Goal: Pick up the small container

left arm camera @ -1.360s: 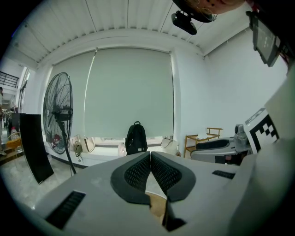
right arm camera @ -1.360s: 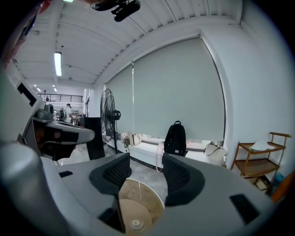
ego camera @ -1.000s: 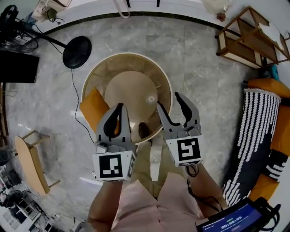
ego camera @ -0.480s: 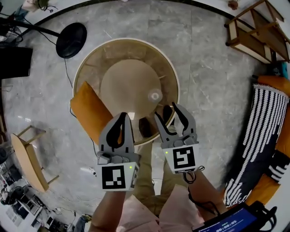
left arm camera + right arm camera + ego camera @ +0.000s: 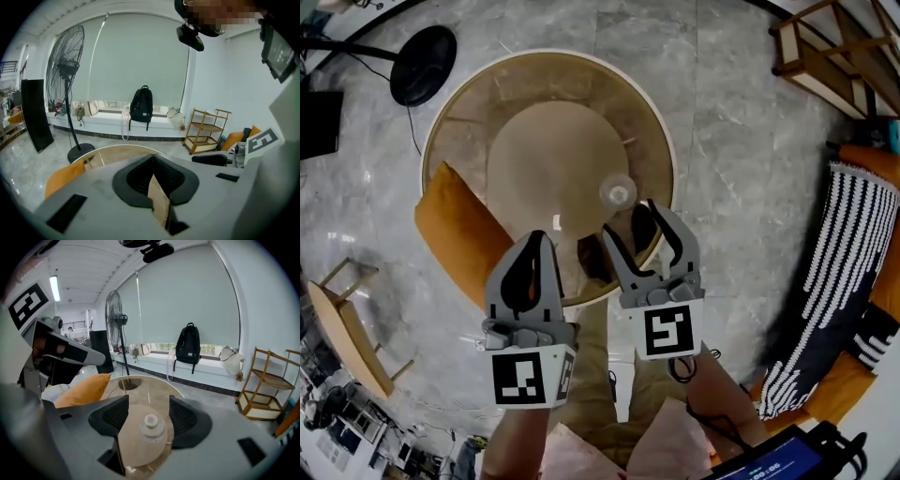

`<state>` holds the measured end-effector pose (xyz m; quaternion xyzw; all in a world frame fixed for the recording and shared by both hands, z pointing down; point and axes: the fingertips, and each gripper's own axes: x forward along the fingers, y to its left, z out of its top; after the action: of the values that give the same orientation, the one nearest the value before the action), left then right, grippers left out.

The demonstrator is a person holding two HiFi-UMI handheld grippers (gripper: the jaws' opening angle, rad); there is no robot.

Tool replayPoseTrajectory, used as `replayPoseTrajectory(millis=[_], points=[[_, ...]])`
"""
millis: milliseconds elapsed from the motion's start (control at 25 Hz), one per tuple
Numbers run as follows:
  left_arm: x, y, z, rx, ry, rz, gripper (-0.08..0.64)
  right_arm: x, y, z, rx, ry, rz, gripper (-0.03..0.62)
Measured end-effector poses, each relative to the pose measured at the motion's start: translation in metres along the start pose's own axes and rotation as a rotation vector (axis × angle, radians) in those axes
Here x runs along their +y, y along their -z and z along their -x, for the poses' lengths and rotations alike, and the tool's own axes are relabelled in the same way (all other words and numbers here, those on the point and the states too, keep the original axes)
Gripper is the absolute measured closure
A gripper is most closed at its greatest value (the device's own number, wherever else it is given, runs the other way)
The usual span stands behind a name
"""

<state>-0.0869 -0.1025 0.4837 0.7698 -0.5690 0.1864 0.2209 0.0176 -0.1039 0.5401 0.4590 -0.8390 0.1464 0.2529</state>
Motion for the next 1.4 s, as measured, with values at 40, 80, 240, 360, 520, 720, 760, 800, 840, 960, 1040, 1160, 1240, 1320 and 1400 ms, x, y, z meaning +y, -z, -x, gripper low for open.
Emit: replayPoseTrajectory(millis=[40, 80, 240, 360, 520, 720, 760, 800, 840, 960, 1040, 1160, 1240, 1320, 1400], points=[[0.001, 0.003, -0.003, 0.005, 0.003, 0.0, 0.548, 0.001, 0.003, -0.004, 0.004, 0.0, 0.006, 0.317], [0.001, 0.006, -0.007, 0.008, 0.007, 0.0, 0.548, 0.001, 0.005, -0.007, 0.006, 0.001, 0.008, 0.309], [0.002, 0.013, -0.02, 0.015, 0.015, -0.001, 0.548, 0.0, 0.017, -0.022, 0.02, 0.007, 0.019, 0.272], [0.005, 0.019, -0.03, 0.023, 0.02, 0.001, 0.548, -0.001, 0.025, -0.033, 0.032, 0.007, 0.027, 0.253], [0.004, 0.029, -0.045, 0.045, 0.025, 0.005, 0.548, -0.007, 0.037, -0.047, 0.041, 0.006, 0.019, 0.239], [0.007, 0.038, -0.06, 0.066, 0.031, 0.009, 0.548, -0.011, 0.056, -0.066, 0.08, -0.018, 0.032, 0.224], [0.008, 0.039, -0.062, 0.069, 0.03, 0.01, 0.548, -0.011, 0.059, -0.07, 0.088, -0.023, 0.036, 0.221], [0.01, 0.041, -0.065, 0.073, 0.029, 0.011, 0.548, -0.009, 0.062, -0.074, 0.094, -0.029, 0.039, 0.22], [0.011, 0.042, -0.068, 0.078, 0.029, 0.013, 0.548, -0.008, 0.064, -0.078, 0.096, -0.036, 0.041, 0.219], [0.015, 0.047, -0.076, 0.091, 0.028, 0.018, 0.548, -0.004, 0.069, -0.089, 0.103, -0.057, 0.047, 0.216], [0.016, 0.051, -0.08, 0.1, 0.03, 0.021, 0.548, -0.003, 0.073, -0.095, 0.103, -0.066, 0.051, 0.216], [0.016, 0.056, -0.085, 0.105, 0.037, 0.027, 0.548, -0.001, 0.081, -0.102, 0.11, -0.076, 0.057, 0.216], [0.016, 0.056, -0.087, 0.1, 0.044, 0.041, 0.548, 0.001, 0.086, -0.106, 0.121, -0.082, 0.065, 0.216], [0.016, 0.057, -0.089, 0.098, 0.049, 0.049, 0.548, 0.003, 0.089, -0.11, 0.122, -0.081, 0.074, 0.213], [0.017, 0.06, -0.089, 0.108, 0.047, 0.04, 0.548, 0.003, 0.091, -0.112, 0.12, -0.08, 0.082, 0.213]])
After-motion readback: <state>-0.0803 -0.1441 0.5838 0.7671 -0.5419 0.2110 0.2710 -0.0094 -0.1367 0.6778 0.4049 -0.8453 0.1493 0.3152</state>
